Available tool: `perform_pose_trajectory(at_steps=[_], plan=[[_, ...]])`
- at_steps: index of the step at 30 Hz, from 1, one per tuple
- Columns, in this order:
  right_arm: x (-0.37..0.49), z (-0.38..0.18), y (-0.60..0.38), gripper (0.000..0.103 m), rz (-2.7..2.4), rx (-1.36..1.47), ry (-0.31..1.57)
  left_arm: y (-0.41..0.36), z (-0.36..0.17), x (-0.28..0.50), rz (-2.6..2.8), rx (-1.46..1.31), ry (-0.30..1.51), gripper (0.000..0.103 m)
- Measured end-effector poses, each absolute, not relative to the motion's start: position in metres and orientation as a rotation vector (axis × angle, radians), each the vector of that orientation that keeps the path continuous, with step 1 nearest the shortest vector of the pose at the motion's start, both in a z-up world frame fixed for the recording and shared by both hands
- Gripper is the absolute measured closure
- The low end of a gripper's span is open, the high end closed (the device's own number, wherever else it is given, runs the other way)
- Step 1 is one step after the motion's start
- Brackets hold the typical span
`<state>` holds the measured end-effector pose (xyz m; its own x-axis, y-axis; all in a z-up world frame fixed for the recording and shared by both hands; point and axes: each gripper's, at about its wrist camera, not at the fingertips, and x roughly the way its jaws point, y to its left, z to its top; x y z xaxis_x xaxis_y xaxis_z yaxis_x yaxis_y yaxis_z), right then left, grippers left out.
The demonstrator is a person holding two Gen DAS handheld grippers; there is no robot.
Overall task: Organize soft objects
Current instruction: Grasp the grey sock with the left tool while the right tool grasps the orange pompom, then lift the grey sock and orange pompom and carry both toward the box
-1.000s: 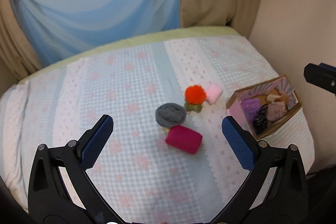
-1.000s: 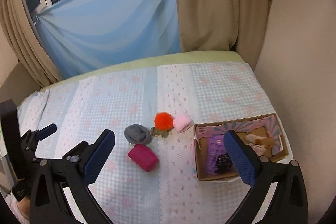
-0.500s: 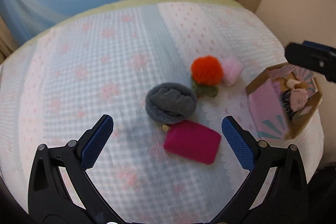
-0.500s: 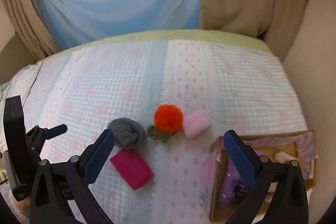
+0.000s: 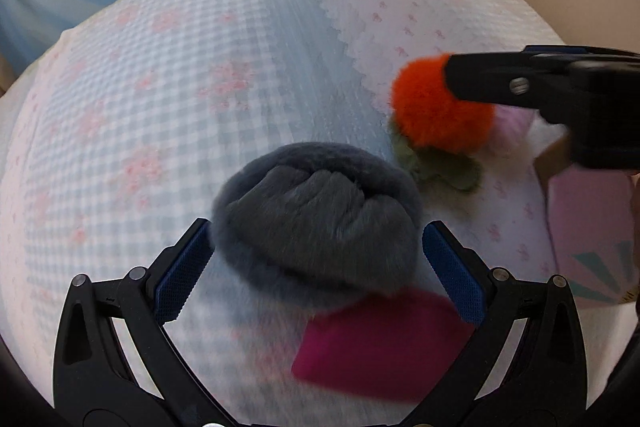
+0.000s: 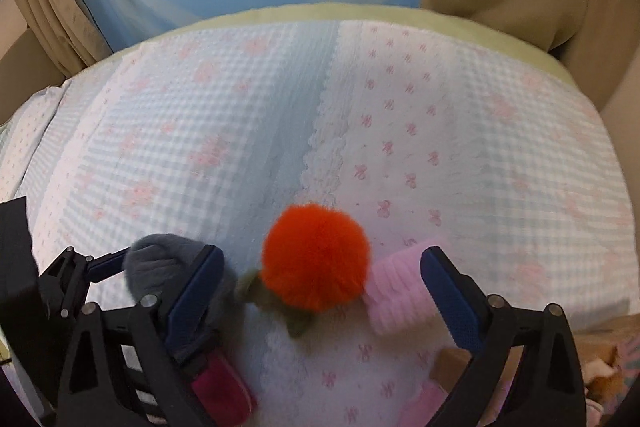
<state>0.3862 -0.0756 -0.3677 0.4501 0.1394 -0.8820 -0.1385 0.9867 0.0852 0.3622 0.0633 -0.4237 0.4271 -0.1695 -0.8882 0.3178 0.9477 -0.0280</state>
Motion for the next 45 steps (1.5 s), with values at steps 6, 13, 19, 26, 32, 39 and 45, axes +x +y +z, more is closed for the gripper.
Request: perform_pose_trajectory(at_steps=[6,13,19,26,32,39,45], plan=[[0.402,-0.402,-0.062,0.028,0.206,-0.037,1.154,0.056,-0.442,0.374,-0.278,0.158,1.094,0.009],[0.408,-0.425,-0.059,0.058,0.209,-0.046,1.195,0.054,-0.445,0.378,-0.271,0.164,1.09,0.027],[0.408,-0.428,-0.057,0.068,0.204,-0.044,1.185,0.054,-0.44,0.38,-0.282,0.157,1.078,0.045],[0.406,-0.414,-0.061,0.069,0.185,-0.027,1.148,0.057,-0.43,0.377,-0.275,0.159,1.068,0.046],[0.398,-0.384,-0.062,0.069,0.173,-0.015,1.101,0.066,-0.398,0.371,-0.265,0.155,1.024,0.046],[0.376,-0.326,-0.054,0.069,0.17,-0.016,1.025,0.076,-0.342,0.35,-0.256,0.151,0.956,0.046],[0.341,-0.261,-0.045,0.069,0.168,-0.015,0.957,0.092,-0.278,0.316,-0.239,0.119,0.899,0.046]])
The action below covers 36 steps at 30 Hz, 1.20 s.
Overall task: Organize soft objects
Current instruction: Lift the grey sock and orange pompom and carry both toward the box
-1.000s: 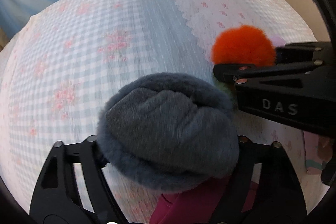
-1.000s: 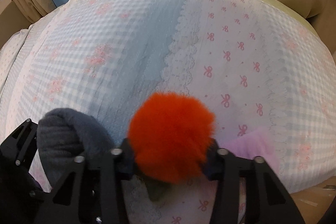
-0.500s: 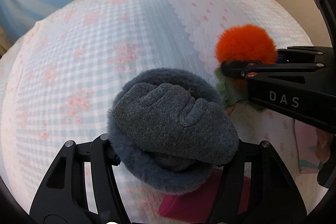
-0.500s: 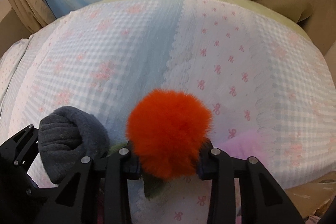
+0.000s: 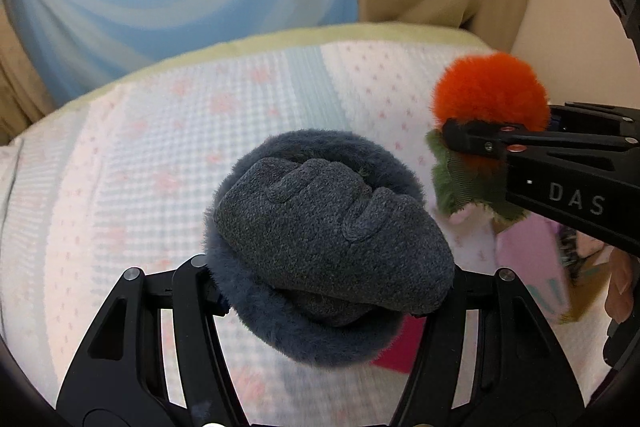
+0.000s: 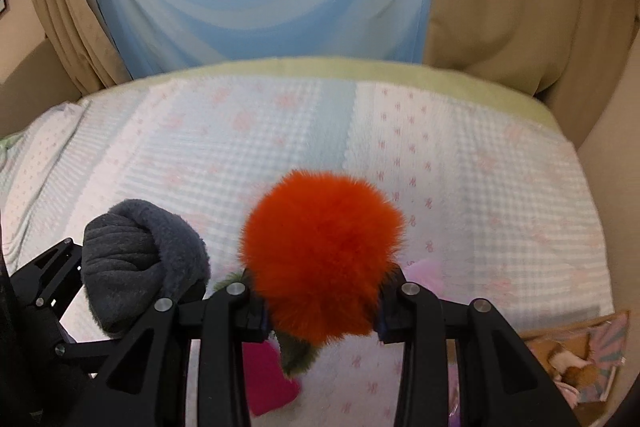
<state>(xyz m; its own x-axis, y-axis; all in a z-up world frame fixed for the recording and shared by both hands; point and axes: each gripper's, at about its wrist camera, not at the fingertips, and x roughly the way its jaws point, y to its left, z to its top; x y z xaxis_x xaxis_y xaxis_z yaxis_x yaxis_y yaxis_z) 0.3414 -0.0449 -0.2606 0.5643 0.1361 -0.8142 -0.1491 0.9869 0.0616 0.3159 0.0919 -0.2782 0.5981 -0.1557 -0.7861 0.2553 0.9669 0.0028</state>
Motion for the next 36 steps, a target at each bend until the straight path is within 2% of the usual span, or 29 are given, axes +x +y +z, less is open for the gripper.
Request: perform_pose_trajectory(at_steps=[12,19,29,36], plan=[[0.242,-0.13,-0.034,0.069,0.128,0.07,0.909,0.119,-0.155,0.22,-0.297,0.077,0.861,0.046],[0.199,-0.099,-0.047,0.069,0.149,0.061,0.893,0.102,-0.113,0.184,-0.293,0.087,0.835,0.046],[0.152,-0.07,-0.119,0.069,0.224,0.03,0.848,0.027,-0.082,0.148,-0.23,0.038,0.806,0.046],[0.135,-0.067,-0.213,0.069,0.187,0.038,0.828,-0.061,-0.087,0.137,-0.249,0.053,0.817,0.046]])
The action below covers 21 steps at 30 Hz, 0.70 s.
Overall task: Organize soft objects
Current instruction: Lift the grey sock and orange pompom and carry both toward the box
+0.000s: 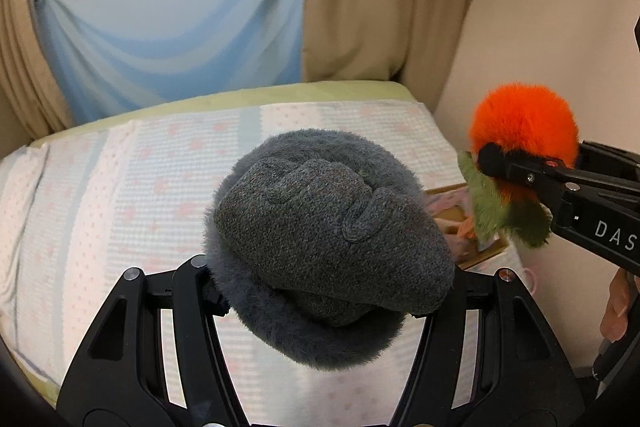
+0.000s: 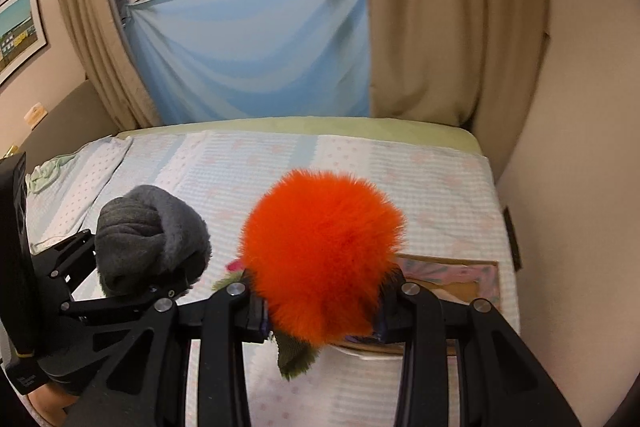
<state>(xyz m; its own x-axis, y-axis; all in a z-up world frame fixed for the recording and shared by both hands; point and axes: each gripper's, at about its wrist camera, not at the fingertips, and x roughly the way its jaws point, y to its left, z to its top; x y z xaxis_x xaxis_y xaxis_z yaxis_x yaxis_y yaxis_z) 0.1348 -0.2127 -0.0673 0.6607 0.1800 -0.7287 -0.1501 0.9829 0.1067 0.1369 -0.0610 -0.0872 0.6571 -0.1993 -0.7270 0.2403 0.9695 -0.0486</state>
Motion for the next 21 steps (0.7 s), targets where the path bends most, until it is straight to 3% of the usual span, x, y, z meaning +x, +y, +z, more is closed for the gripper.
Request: perform_pose_trajectory(at_steps=[10,21], plan=[[0.141,-0.098,-0.315,0.069,0.087,0.102,0.897,-0.155,-0.118,0.16,-0.318,0.089,0.887,0.046],[0.179,-0.17,-0.376,0.069,0.005,0.17,1.051,-0.218,-0.201,0.217,-0.406,0.147,1.061,0.046]])
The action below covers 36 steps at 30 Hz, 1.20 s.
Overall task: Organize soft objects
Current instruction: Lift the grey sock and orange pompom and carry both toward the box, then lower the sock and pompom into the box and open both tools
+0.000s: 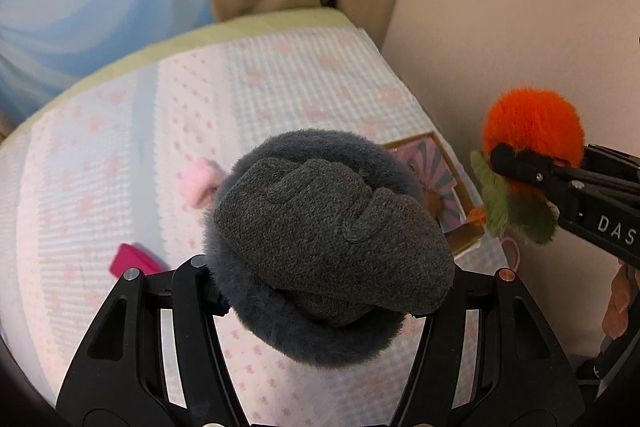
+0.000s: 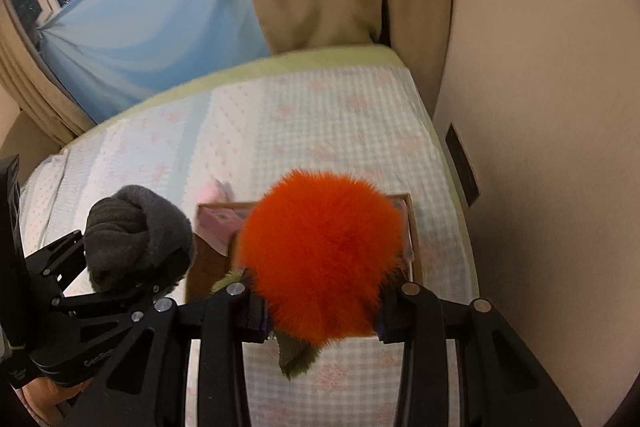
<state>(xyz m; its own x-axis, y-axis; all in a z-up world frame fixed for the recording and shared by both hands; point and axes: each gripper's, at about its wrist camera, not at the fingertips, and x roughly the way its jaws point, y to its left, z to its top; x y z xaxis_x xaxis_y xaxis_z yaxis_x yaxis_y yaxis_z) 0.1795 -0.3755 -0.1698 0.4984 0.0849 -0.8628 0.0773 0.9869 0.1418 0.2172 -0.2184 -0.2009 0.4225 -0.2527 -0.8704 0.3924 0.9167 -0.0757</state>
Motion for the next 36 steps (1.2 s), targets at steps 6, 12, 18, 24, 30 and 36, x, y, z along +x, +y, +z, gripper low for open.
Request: perform_pose_trajectory(at_steps=[6,12,18,24,30,36], plan=[[0.209,-0.22,-0.399,0.069,-0.039,0.214,1.161,-0.239,-0.255,0.255,-0.436,0.187,1.161,0.046],[0.235,-0.274,-0.412,0.069,-0.043,0.286,1.322,-0.246,-0.31,0.285,-0.459,0.196,1.298,0.045],[0.252,-0.304,-0.414,0.069,-0.05,0.378,1.385,-0.245,-0.34,0.293,-0.442,0.249,1.378,0.044],[0.269,-0.308,-0.407,0.023,-0.051,0.441,1.365,-0.248,-0.345,0.299,-0.432,0.284,1.406,0.0],[0.273,-0.31,-0.4,0.0,-0.048,0.404,1.375,-0.239,-0.341,0.297,-0.43,0.276,1.422,0.0],[0.261,-0.296,-0.397,0.0,-0.036,0.371,1.336,-0.229,-0.323,0.29,-0.41,0.243,1.388,0.0]])
